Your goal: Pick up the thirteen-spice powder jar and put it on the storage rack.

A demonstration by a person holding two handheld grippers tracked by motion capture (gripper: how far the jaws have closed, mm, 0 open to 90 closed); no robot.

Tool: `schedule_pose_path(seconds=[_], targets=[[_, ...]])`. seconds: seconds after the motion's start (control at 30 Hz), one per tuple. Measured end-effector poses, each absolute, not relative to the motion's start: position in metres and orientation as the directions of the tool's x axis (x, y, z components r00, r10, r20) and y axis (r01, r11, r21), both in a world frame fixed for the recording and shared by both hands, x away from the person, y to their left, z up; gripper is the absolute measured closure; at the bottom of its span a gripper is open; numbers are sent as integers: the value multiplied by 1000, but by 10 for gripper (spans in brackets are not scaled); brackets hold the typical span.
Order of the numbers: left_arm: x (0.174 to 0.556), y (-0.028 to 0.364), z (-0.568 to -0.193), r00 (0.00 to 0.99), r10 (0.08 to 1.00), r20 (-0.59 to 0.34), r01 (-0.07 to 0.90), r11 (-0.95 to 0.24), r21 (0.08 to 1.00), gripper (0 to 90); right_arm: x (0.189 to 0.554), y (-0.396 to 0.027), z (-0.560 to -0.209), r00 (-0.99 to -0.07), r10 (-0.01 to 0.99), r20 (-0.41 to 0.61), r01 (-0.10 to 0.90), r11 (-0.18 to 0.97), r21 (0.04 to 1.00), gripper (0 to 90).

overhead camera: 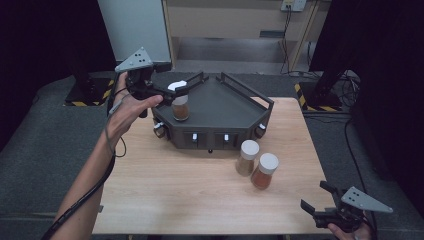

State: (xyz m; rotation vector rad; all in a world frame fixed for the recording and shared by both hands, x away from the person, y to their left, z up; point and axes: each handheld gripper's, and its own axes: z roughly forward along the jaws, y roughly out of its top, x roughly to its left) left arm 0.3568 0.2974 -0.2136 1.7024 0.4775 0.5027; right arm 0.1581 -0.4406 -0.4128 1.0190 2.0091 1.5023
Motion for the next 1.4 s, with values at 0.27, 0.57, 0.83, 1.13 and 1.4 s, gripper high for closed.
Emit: schedule_pose_path(seconds=[0.27,0.57,0.83,1.13,1.4], targets=[[337,302,-220,846,527,84,13,-177,984,0,158,-440,-413,-637,767,83,299,146,943,13],[316,313,-236,858,506,86,1,-170,985,0,158,-439,-412,-636,767,81,298,148,943,14],[299,318,-255,864,495,89,-7,-165,986,0,158,-439,-412,-635,769,80,299,149,943,14],[282,321,-277,863,497,92,-3,-177,984,0,158,-438,-412,-634,770,80,300,149,942,15],[266,326,-300,850,519,95,6,-190,982,0,158,-438,-412,-634,769,78,300,151,942,15]])
